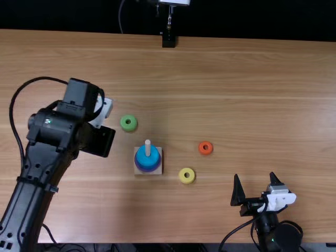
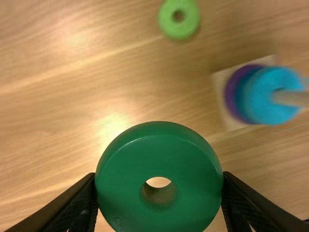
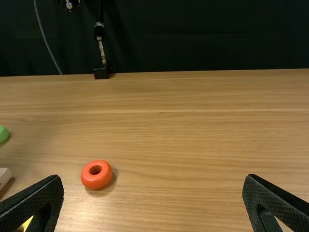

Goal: Build the Hanoi tower: stack the rings onto the peg from bottom to top in this color order: purple, dark blue, light blue, dark green, light green, yellow, orange.

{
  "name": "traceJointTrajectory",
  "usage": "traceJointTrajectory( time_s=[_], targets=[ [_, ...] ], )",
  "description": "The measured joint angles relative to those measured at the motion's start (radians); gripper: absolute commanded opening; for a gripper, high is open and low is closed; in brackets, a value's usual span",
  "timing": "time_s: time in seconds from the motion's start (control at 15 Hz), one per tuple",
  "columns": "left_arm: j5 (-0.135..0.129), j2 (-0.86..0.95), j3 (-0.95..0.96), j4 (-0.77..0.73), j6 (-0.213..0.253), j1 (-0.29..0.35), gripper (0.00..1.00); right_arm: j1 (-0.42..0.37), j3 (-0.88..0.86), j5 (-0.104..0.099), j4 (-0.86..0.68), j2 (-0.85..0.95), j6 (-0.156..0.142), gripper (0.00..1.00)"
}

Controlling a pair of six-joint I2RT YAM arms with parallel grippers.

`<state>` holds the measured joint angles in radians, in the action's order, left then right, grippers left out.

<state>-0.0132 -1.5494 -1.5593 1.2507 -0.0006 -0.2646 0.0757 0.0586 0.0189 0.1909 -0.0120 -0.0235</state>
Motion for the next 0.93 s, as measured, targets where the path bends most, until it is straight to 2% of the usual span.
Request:
traceJointTrajectory(
  time_s=[0.2, 0.4, 0.8, 0.93],
  targets=[
    [-0.001, -0.023, -0.067, 0.011, -0.095, -0.079, 0.0, 0.0, 0.0, 0.0, 0.0, 0.0, 0.0, 1.0],
    [-0.002, -0.065, -0.138, 0.019, -0.169, -0.156, 0.0, 0.0, 0.0, 0.0, 0.0, 0.0, 0.0, 1.0],
    [-0.002, -0.151, -0.193, 0.019, -0.238, -0.255, 0.0, 0.0, 0.0, 0.0, 0.0, 0.0, 0.0, 1.0],
    [-0.002, -0.169, -0.212, 0.018, -0.253, -0.267, 0.0, 0.0, 0.0, 0.0, 0.0, 0.0, 0.0, 1.0]
  ],
)
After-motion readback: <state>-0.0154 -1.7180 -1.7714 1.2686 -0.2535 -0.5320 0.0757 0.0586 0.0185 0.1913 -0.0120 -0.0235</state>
